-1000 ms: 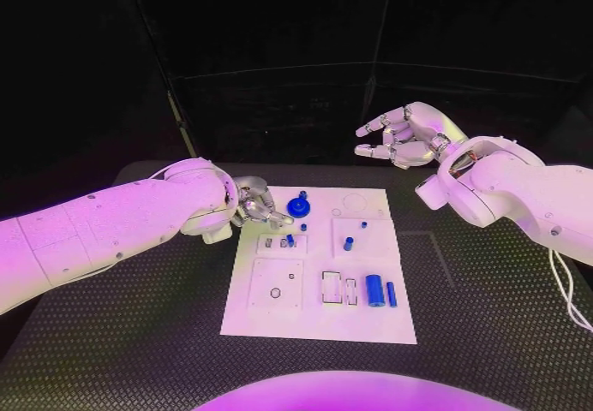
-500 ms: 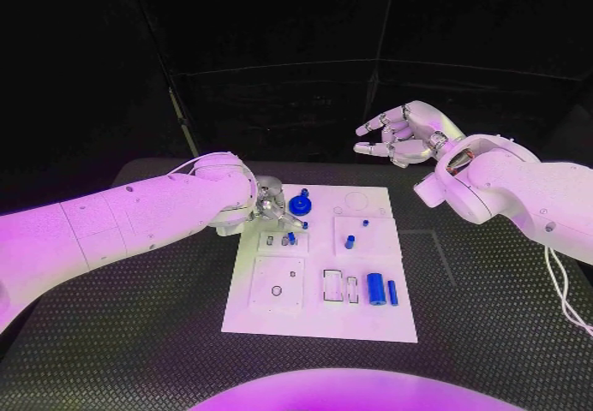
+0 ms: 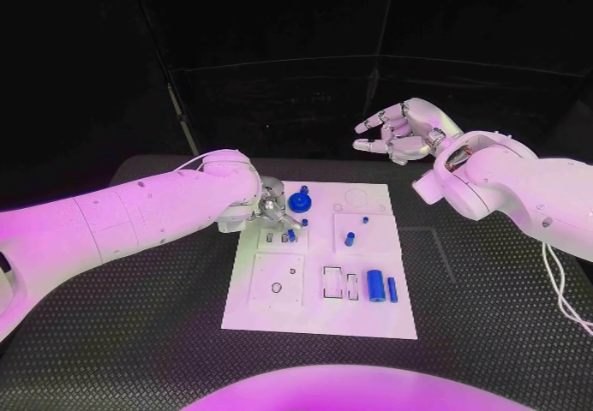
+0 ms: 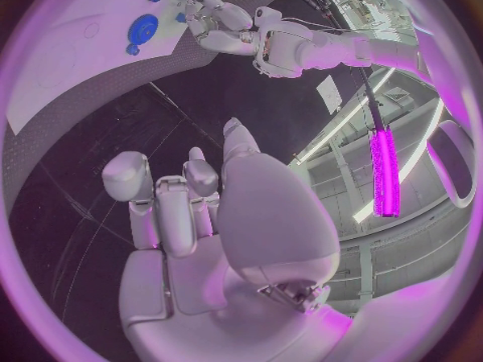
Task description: Assemble the parts on the task board
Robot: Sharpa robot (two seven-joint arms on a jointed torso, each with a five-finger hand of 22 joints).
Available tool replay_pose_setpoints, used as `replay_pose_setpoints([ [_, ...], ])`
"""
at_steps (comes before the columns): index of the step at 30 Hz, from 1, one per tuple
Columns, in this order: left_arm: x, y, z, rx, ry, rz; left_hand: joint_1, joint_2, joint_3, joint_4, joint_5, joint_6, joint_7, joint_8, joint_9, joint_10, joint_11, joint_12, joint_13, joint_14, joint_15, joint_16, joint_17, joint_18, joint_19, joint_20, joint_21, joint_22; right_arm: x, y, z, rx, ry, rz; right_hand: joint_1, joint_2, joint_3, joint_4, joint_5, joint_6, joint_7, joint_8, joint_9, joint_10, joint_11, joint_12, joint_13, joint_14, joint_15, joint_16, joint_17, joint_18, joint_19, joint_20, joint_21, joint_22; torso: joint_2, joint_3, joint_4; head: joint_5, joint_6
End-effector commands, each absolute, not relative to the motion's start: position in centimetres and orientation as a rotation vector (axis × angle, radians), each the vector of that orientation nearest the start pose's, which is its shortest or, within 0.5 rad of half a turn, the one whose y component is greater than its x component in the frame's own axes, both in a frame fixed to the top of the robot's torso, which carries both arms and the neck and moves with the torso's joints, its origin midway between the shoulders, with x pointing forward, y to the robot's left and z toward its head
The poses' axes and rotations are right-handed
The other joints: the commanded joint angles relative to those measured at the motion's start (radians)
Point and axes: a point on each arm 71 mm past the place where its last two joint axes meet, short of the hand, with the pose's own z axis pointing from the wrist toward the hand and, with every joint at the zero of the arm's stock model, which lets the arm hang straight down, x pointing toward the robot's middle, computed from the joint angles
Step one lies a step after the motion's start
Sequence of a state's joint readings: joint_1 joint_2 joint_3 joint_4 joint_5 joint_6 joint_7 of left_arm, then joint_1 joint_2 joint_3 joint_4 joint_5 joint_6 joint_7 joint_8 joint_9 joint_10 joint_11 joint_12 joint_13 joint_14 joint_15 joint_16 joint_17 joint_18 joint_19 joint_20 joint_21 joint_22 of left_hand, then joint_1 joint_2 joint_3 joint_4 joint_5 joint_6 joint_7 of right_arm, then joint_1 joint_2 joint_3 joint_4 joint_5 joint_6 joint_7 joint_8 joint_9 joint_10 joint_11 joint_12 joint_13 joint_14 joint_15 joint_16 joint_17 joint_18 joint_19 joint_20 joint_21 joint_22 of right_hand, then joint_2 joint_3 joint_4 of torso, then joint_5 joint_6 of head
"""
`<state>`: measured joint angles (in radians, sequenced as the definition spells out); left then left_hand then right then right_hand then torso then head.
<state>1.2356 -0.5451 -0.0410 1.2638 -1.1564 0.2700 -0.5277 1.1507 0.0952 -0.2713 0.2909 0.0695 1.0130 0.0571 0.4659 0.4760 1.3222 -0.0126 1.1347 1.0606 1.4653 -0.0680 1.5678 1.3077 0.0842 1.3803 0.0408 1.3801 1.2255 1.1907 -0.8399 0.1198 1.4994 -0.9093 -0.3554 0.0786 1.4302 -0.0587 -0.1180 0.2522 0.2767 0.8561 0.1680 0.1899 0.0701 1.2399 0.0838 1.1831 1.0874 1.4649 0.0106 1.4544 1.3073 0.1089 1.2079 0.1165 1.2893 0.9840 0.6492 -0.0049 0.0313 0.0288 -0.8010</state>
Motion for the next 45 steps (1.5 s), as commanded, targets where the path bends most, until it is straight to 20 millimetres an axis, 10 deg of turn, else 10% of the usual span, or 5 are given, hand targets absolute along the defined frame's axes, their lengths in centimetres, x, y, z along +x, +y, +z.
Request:
replay_pose_setpoints([
  [1,51.7,13.7,-22.8,0.041,2.399,-0.33,-0.005,0.003,-0.006,0.0,-0.005,-0.011,0.0,0.006,0.002,0.001,-0.001,0.001,0.0,0.106,-0.005,0.003,0.263,-0.013,0.008,0.0,0.005,0.002,50.8,-20.9,-12.7,0.34,1.527,1.068,-0.004,0.006,-0.008,0.001,0.008,0.006,-0.002,0.005,0.0,-0.005,-0.004,-0.004,-0.002,0.055,-0.006,-0.008,0.049,0.01,-0.007,-0.002,-0.007,-0.002,0.001,-0.0004,0.0006,-0.003,-0.002],
  [45,51.8,11.9,-23.2,0.067,2.441,-0.346,0.075,0.023,0.012,-0.011,0.015,-0.031,0.002,0.023,0.043,-0.008,0.002,0.005,0.006,0.106,-0.001,0.003,0.263,-0.012,0.002,0.003,0.005,0.004,51.2,-20.2,-13.0,0.337,1.544,1.075,0.0,0.016,-0.01,-0.001,0.018,0.006,-0.002,0.008,-0.001,-0.003,-0.005,-0.003,-0.001,0.056,-0.007,-0.007,0.051,0.01,-0.005,-0.003,-0.008,-0.003,0.001,-0.0008,0.0015,-0.005,-0.018],
])
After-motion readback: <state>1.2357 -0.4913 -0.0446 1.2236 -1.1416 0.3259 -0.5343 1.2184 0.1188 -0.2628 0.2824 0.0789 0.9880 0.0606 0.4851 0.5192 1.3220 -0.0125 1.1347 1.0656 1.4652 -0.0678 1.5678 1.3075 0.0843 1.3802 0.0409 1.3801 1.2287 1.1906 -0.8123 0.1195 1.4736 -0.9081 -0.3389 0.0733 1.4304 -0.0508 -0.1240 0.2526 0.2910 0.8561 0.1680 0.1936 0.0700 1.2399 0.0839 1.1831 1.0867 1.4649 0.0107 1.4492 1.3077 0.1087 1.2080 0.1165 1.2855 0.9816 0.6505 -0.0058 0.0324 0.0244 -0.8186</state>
